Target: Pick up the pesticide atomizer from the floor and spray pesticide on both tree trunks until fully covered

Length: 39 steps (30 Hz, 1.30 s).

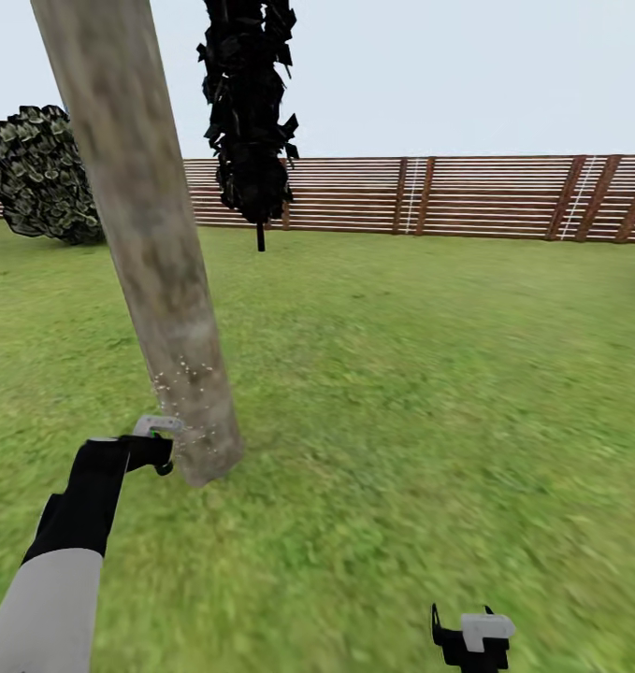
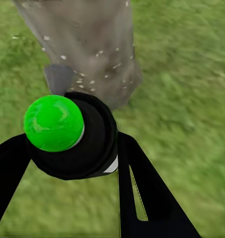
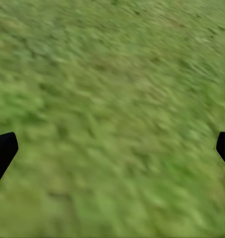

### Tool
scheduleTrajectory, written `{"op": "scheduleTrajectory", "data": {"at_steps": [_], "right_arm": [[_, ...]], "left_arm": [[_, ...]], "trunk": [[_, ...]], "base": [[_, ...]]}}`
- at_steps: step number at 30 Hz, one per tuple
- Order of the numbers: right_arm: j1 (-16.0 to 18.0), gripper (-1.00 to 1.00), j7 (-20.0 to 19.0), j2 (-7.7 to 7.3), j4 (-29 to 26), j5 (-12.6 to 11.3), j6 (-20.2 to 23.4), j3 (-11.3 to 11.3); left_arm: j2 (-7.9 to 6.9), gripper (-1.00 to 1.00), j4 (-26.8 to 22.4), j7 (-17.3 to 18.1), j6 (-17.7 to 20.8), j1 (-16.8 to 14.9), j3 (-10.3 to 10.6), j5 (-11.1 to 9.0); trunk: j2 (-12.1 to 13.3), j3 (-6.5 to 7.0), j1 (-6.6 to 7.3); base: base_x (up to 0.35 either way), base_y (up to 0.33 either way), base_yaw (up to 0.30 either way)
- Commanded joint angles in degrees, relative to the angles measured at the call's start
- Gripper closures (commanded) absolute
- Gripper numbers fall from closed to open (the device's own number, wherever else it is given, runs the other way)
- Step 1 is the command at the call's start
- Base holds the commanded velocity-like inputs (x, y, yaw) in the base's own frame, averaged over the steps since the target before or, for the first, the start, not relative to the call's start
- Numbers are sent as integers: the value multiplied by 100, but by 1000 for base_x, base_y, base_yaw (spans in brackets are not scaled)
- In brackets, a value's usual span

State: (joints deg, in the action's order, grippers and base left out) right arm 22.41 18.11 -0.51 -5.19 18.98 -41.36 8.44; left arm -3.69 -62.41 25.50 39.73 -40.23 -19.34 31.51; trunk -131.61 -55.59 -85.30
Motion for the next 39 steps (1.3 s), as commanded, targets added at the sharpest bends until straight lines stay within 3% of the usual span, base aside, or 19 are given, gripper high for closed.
{"op": "scheduleTrajectory", "data": {"at_steps": [1,14,18,25,30,39], "right_arm": [[0,-100,0,-1,0,0,1,0],[0,-100,0,-2,0,0,-1,0],[0,-100,0,0,0,0,-3,0],[0,-100,0,4,0,1,-2,0],[0,-100,0,3,0,0,-1,0],[0,-100,0,-2,0,0,-4,0]], "left_arm": [[5,100,-1,-13,0,-2,1,-9],[-15,100,-1,-52,5,78,-16,5],[-1,100,0,-411,-8,193,-2,-13],[48,100,238,-457,-21,200,-5,-30],[53,100,411,-709,-40,200,-12,-52],[52,100,499,-739,-44,200,-8,-48]], "trunk": [[0,0,0],[0,0,0],[0,0,0],[0,0,0],[0,0,0],[0,0,0]], "base": [[0,-275,3],[0,-273,36],[0,-77,264],[5,-4,250],[176,-136,25],[181,-218,0]]}}
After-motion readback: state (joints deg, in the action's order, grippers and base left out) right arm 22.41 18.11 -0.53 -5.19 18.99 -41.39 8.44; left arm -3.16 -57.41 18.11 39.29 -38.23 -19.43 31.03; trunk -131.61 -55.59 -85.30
